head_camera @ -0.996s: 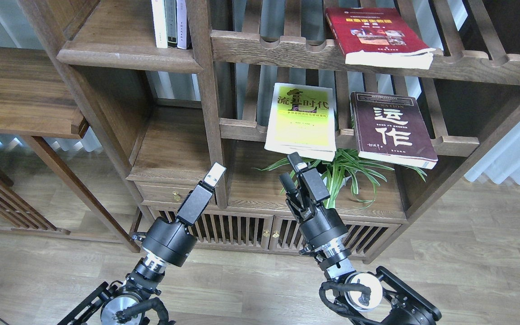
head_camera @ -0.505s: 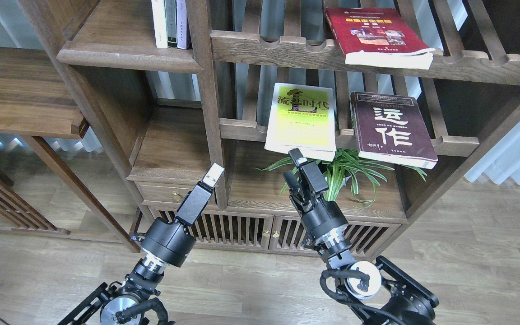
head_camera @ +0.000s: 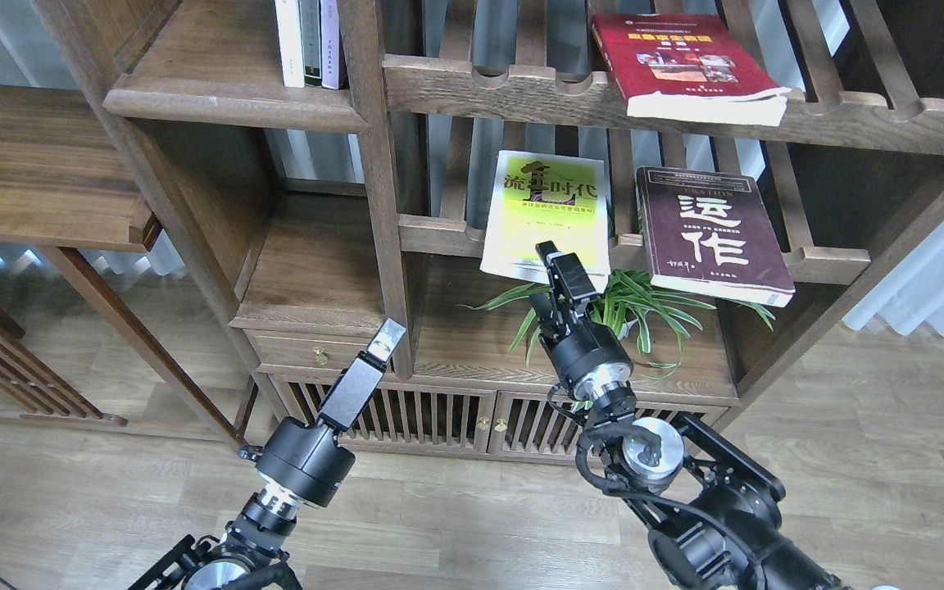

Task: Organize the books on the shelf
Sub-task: 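Insert the right gripper behind the yellow book's lower edge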

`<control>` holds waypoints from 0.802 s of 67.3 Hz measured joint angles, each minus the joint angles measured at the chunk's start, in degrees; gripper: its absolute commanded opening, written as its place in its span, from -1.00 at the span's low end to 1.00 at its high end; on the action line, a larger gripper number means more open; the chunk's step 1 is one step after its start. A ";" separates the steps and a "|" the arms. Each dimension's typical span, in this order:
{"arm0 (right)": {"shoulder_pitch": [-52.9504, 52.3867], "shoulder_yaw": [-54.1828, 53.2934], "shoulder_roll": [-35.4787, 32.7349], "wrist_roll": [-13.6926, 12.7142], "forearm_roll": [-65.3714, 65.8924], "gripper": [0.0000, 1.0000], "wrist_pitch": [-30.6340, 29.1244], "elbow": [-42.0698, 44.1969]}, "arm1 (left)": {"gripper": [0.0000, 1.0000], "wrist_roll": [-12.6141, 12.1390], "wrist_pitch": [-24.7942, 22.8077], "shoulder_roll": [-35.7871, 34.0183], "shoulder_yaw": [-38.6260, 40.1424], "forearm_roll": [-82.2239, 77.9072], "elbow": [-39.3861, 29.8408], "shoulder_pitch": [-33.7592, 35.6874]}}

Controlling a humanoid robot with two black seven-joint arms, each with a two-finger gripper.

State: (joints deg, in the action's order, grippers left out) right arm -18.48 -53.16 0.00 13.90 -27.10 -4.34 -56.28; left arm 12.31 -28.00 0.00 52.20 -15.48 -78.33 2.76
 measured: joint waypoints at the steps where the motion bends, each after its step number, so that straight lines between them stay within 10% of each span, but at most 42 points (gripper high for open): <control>1: -0.06 0.01 0.00 0.00 -0.05 0.98 0.07 0.16 | 1.00 0.00 0.00 0.00 0.00 0.00 0.00 0.00; 54: -3.81 -0.10 -0.01 -0.11 -6.02 0.92 0.39 2.92 | 1.00 -0.18 0.00 0.00 -0.53 -0.17 2.12 0.29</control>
State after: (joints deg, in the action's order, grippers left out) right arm -22.30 -53.27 0.00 13.79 -33.12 -3.95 -53.35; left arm 12.13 -28.00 0.00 51.68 -15.65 -76.21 3.04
